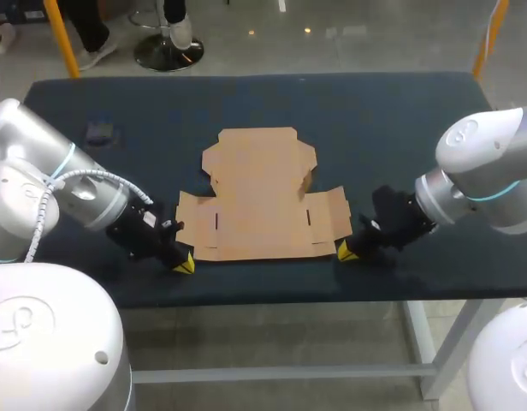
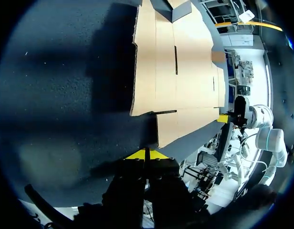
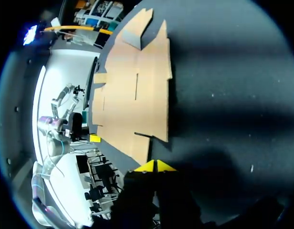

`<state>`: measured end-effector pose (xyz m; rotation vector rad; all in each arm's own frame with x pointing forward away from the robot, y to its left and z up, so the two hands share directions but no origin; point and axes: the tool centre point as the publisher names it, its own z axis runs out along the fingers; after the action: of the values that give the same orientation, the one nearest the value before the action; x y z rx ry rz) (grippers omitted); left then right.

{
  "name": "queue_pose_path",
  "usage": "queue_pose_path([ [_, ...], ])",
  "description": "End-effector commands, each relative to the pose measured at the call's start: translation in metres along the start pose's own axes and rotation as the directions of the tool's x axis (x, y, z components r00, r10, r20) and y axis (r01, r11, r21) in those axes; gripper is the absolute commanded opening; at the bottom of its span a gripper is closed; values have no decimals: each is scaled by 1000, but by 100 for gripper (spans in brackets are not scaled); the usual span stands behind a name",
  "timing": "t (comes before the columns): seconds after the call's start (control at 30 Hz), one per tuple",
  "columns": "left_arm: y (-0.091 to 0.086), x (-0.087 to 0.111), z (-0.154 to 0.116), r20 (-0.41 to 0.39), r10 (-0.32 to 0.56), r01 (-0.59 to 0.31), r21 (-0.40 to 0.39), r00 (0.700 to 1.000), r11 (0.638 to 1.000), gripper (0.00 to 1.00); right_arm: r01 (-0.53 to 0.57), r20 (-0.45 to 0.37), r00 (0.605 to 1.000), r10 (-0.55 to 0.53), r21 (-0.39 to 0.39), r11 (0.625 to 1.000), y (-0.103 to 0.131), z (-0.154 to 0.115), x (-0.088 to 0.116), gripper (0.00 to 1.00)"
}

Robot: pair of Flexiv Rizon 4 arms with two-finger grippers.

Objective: Assemble the packaging by folding the flat box into shape, placing the metal phone stand inside, and closing the box properly

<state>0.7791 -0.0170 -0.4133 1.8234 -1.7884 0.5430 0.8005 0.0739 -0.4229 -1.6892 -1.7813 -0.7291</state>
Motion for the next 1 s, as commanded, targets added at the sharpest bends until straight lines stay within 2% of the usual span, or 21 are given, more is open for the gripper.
queue_pose_path([
  [0.03,-4,0,4,1,4,-4,-12,1000,1000,0,3,-7,1000,-3,7,1000,3,3,0,0],
  [0.63,-9,1,6,-2,10,-10,-25,1000,1000,0,16,-16,1000,-16,0,1000,7,3,3,0],
  [1.0,-10,-1,7,-5,5,-5,-25,1000,1000,0,-16,-17,1000,16,-7,1000,15,3,-5,0],
])
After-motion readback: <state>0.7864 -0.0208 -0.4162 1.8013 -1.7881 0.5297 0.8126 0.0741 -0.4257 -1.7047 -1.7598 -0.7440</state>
